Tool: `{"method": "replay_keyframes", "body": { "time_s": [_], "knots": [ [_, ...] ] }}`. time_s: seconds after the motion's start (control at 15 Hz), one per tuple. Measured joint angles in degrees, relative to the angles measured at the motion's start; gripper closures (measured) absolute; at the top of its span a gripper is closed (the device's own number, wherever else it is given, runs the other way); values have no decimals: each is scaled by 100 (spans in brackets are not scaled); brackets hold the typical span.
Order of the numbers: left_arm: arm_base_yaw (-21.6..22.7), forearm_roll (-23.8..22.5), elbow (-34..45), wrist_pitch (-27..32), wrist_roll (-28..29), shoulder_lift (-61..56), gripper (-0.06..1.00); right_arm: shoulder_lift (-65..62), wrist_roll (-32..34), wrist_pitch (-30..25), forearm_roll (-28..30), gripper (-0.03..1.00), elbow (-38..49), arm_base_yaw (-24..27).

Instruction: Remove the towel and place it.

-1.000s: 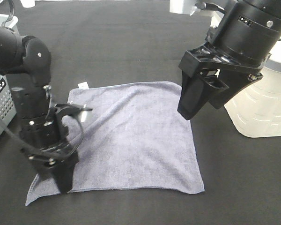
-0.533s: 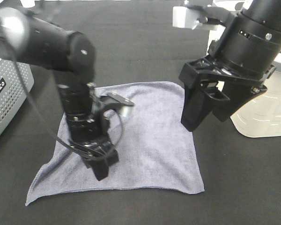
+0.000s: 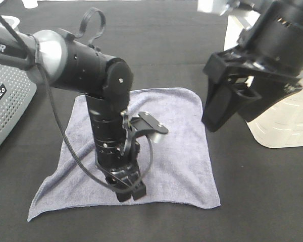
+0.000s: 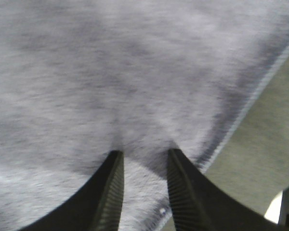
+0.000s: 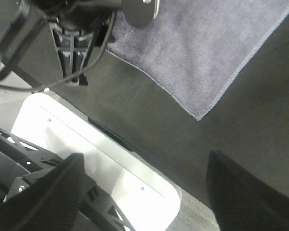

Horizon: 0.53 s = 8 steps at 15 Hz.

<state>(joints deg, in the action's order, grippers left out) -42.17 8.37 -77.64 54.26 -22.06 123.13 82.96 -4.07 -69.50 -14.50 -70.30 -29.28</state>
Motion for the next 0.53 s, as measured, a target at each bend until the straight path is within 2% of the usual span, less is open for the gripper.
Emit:
{"method": "replay_keyframes", "body": {
  "time_s": [0.53],
  "knots": [
    [-372, 46, -17, 246, 0, 115, 67, -498, 183, -6, 80, 28, 17, 0]
  ]
}}
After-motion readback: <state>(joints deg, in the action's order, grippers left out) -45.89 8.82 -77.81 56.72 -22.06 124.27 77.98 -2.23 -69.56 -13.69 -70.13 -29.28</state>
